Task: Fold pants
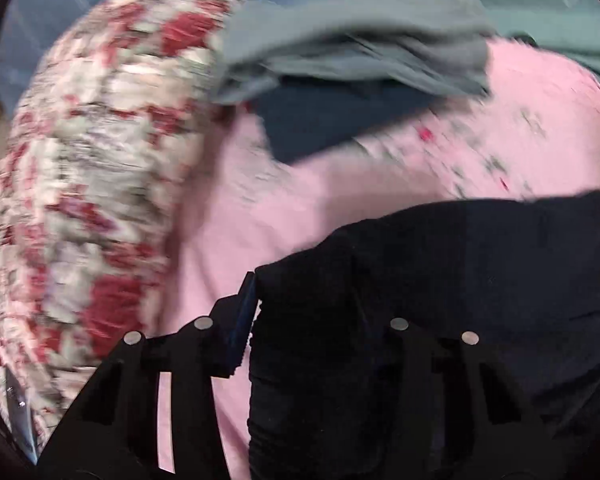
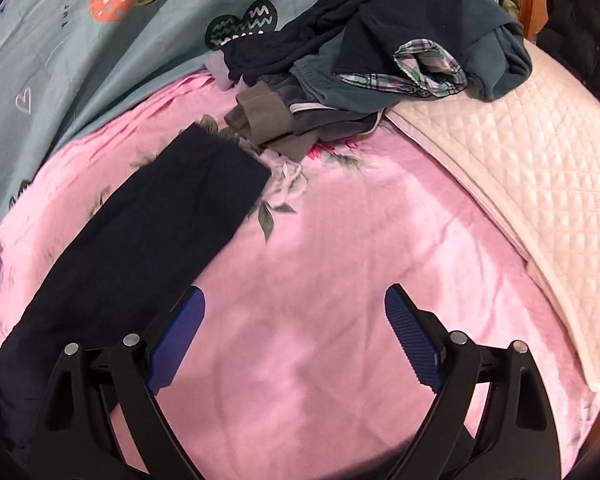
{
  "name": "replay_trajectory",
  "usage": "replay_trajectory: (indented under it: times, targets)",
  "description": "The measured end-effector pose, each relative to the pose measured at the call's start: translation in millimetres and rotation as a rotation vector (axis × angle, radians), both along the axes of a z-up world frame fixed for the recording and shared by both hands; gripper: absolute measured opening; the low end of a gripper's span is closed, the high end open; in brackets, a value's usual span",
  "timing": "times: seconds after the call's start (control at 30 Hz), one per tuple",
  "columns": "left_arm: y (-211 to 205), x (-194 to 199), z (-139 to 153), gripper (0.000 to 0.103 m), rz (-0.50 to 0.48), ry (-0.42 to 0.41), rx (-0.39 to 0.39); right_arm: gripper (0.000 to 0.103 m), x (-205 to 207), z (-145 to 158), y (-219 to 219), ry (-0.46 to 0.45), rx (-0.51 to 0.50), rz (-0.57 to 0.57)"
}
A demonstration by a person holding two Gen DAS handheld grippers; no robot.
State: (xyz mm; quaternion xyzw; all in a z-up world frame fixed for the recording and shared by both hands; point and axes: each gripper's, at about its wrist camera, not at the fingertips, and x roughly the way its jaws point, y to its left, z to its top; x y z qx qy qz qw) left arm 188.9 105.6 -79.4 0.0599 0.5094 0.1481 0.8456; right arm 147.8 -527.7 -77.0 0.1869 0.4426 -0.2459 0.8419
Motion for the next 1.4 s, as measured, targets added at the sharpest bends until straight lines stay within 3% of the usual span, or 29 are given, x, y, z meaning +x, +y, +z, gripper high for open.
replay_trajectory:
  times: [0.13,0.3,0.4,0.47,0.5,0.53,0.57,0.63,0.7,0.77,0.8,0.83,0.87,0.9,0.97,1.03,1.1,1.17,1.3,1.4]
  targets:
    - [27.9,6.0,-6.5,0.047,0.038,0.034,-0.103,0.092,36.8,-13.5,-8.1,-0.021,0.059,0.001]
    - [17.7,28.2,-43.7,0.056,0.057,0.123,-0.025,0.091,94.6,-45.2,-1.9,-0.016,0.177,0.063]
    - [11.0,23.4,-39.6,0.058,0.063,0.096,0.009,0.089,119.0,-53.5,-5.9,-0.048,0.202,0.020]
    - [12.2,18.0,-37.0,0.058,0.049,0.085,0.008,0.060,129.6,-53.7,-9.5,-0.054,0.194,0.000]
    - [13.1,15.9,-36.9,0.057,0.036,0.085,0.013,0.030,132.5,-53.5,-11.5,-0.035,0.172,-0.004]
    - [13.1,14.1,-36.6,0.056,0.030,0.084,0.017,0.010,134.4,-53.1,-17.3,-0.045,0.213,0.008]
    - [13.1,12.9,-36.6,0.056,0.026,0.083,0.012,0.010,130.3,-48.5,-25.7,-0.079,0.268,-0.008]
    - [8.7,13.6,-34.5,0.056,0.019,0.067,-0.002,0.010,113.1,-26.9,-34.1,-0.150,0.264,-0.028]
    - [-1.3,18.3,-35.3,0.056,-0.014,0.060,-0.009,0.010,91.7,-9.0,-36.1,-0.182,0.194,-0.028]
    - [-11.5,25.0,-40.4,0.057,-0.034,0.070,0.019,0.011,72.4,-6.2,-38.7,-0.151,0.093,-0.044]
    - [-14.5,27.3,-45.1,0.060,-0.034,0.084,0.044,0.015,70.6,-14.3,-39.4,-0.114,0.073,-0.042]
    - [-13.9,29.5,-49.8,0.063,-0.032,0.107,0.051,0.039,71.1,-30.8,-41.2,-0.038,0.067,-0.033]
    - [-12.4,29.5,-48.5,0.063,-0.029,0.112,0.039,0.051,71.2,-51.2,-43.7,0.105,0.041,-0.056]
    - [-7.9,27.6,-41.8,0.064,-0.028,0.119,0.002,0.053,67.2,-56.6,-43.9,0.169,0.008,-0.080]
    - [1.3,18.0,-20.7,0.070,-0.051,0.093,-0.079,0.058,46.3,-37.2,-39.6,0.085,-0.018,-0.093]
    - [16.0,-8.4,13.0,0.087,-0.077,0.004,-0.114,0.063,15.2,-10.9,-25.7,0.015,-0.051,-0.087]
    - [29.2,-33.1,32.5,0.089,-0.090,-0.035,-0.141,0.073,-15.0,2.8,-8.7,-0.008,-0.043,-0.023]
    - [34.0,-59.4,36.4,0.089,-0.100,-0.011,-0.193,0.075,-48.7,8.6,5.7,-0.008,0.009,0.035]
    - [34.4,-96.7,-1.6,0.089,-0.103,0.092,-0.233,0.075,-89.5,3.5,44.5,0.051,0.059,0.128]
    - [31.6,-125.9,-32.9,0.089,-0.082,0.169,-0.251,0.075,-116.7,-3.7,61.3,0.095,0.070,0.130]
